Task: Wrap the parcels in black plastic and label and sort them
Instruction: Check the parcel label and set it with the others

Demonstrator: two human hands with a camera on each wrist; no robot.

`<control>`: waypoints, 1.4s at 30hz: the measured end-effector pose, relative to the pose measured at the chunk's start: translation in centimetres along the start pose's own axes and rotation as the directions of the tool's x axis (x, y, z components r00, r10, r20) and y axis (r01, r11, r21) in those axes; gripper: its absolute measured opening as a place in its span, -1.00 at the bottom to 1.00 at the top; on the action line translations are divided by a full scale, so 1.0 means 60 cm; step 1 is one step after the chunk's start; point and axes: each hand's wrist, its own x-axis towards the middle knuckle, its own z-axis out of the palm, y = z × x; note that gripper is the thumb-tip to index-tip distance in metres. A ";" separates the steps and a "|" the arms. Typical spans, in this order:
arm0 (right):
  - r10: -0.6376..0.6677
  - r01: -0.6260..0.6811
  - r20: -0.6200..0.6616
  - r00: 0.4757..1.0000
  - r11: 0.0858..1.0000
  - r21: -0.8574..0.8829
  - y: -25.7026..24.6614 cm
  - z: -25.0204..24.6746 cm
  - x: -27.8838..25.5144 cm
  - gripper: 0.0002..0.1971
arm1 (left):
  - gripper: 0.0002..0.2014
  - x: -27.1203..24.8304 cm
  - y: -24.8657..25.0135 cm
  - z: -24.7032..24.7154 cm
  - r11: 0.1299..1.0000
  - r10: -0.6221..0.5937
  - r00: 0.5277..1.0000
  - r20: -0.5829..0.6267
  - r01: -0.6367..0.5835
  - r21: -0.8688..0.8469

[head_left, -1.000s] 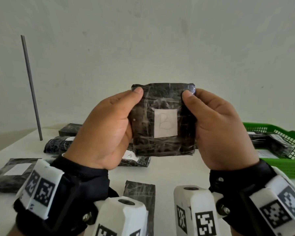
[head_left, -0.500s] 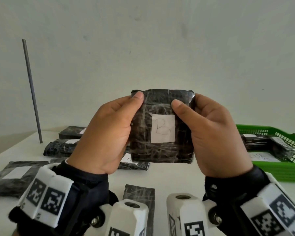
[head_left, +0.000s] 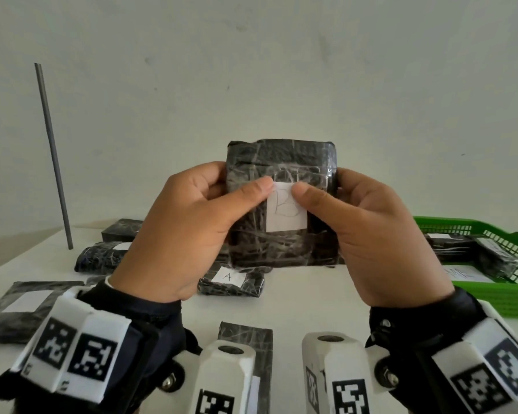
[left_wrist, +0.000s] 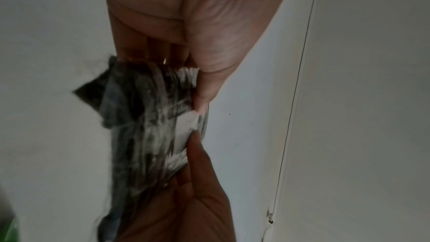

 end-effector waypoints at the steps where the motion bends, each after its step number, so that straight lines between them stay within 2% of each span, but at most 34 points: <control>1: 0.006 -0.006 -0.003 1.000 1.000 -0.007 0.001 0.000 0.000 -0.85 | -0.70 -0.001 0.001 -0.002 1.000 -0.012 1.000 0.006 0.012 0.021; 4: -0.008 0.008 -0.059 0.998 1.000 -0.005 0.005 -0.001 0.002 -0.88 | -0.61 0.000 0.000 -0.004 0.992 -0.081 0.994 0.073 0.073 0.099; 9: 0.030 -0.028 -0.044 0.999 0.999 0.045 0.001 -0.001 0.001 -0.82 | -0.29 0.000 0.005 -0.005 0.998 -0.041 0.995 0.091 0.036 0.059; 15: 0.043 -0.040 -0.029 0.999 0.996 0.082 -0.005 -0.005 0.000 -0.81 | -0.49 -0.001 0.007 0.002 0.998 -0.059 0.996 0.069 0.057 0.027; 19: 0.027 -0.019 -0.060 0.998 0.990 0.142 -0.003 0.003 0.001 -0.78 | -0.41 -0.003 0.014 0.004 0.999 -0.033 0.997 0.063 0.032 0.015; 23: 0.044 -0.037 -0.034 0.998 0.984 0.176 -0.001 0.012 -0.002 -0.78 | -0.35 -0.004 0.019 0.000 0.999 -0.028 0.998 0.063 0.026 0.025; 28: 0.079 -0.071 -0.087 0.993 0.993 0.094 0.016 0.016 0.002 -0.77 | -0.51 -0.004 0.012 0.003 0.996 -0.043 0.998 0.049 0.039 0.082; 32: 0.032 -0.030 -0.108 0.994 0.999 0.015 0.026 0.018 0.004 -0.78 | -0.48 -0.002 0.007 0.004 0.994 -0.043 0.998 0.037 0.039 0.100; 34: 0.013 -0.008 -0.098 0.995 0.999 0.050 0.026 0.017 0.005 -0.79 | -0.44 -0.001 0.009 -0.001 0.996 -0.038 0.998 0.046 0.034 0.084; 37: 0.002 -0.001 -0.011 1.000 0.990 0.143 0.022 0.015 0.005 -0.78 | -0.43 0.001 0.011 -0.010 0.998 -0.031 0.999 0.017 0.030 0.047; 42: -0.020 0.028 -0.045 0.999 0.982 0.187 0.029 0.012 0.009 -0.77 | -0.46 0.004 0.007 -0.013 0.998 -0.056 0.998 -0.021 0.056 -0.003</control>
